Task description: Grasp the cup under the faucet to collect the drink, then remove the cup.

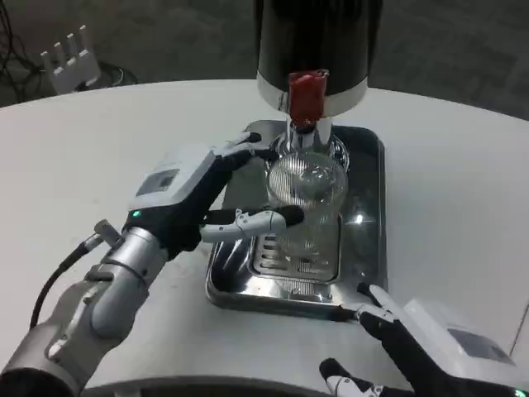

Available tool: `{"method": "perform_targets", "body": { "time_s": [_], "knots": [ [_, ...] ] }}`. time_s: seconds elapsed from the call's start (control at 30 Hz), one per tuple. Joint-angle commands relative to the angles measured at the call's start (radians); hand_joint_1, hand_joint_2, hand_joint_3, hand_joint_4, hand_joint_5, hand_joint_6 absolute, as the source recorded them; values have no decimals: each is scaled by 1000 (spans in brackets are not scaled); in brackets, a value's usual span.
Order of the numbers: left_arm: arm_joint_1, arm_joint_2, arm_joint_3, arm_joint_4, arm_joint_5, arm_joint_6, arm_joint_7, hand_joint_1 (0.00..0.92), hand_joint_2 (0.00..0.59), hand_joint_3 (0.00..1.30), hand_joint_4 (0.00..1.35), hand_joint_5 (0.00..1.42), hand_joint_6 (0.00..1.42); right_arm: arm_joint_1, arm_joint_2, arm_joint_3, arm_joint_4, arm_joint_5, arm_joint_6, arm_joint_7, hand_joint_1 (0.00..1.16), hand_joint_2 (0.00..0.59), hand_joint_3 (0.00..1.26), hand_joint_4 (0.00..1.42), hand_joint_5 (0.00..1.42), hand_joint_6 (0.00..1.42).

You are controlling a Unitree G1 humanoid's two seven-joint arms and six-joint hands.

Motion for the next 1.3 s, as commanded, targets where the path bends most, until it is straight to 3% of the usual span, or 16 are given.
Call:
{"method": "perform_targets", "body": {
  "time_s": [0.03,0.13,0.33,0.5,0.67,0.87,1.3],
  "knots": [
    [60,37,51,-78,-52,-20,-22,150,55,233,0,124,191,2,4,-5,0,2,1,-5,358,446,218,12,71,195],
    [91,46,88,-137,-89,-21,-38,123,60,216,12,123,200,-2,5,-7,2,2,2,-3,360,446,218,16,72,195],
    [155,43,212,-333,-284,-50,-121,22,82,271,162,230,288,-4,4,-3,6,2,-2,-2,362,446,218,21,72,196],
    [130,33,249,-388,-501,-23,-330,0,93,269,234,311,355,-5,4,-4,1,4,-3,-3,364,446,218,22,72,196],
    [65,33,258,-394,-658,70,-562,0,107,230,223,326,380,-1,6,-2,-1,0,-2,-2,364,446,218,22,72,196],
    [-1,13,253,-373,-679,138,-671,0,111,214,188,308,363,16,2,-8,-14,0,-5,-4,364,446,218,22,72,200],
    [-122,-61,216,-308,-616,163,-717,0,112,214,185,305,364,30,8,-12,-24,-1,-5,-10,366,446,222,22,73,213]
  ]
}}
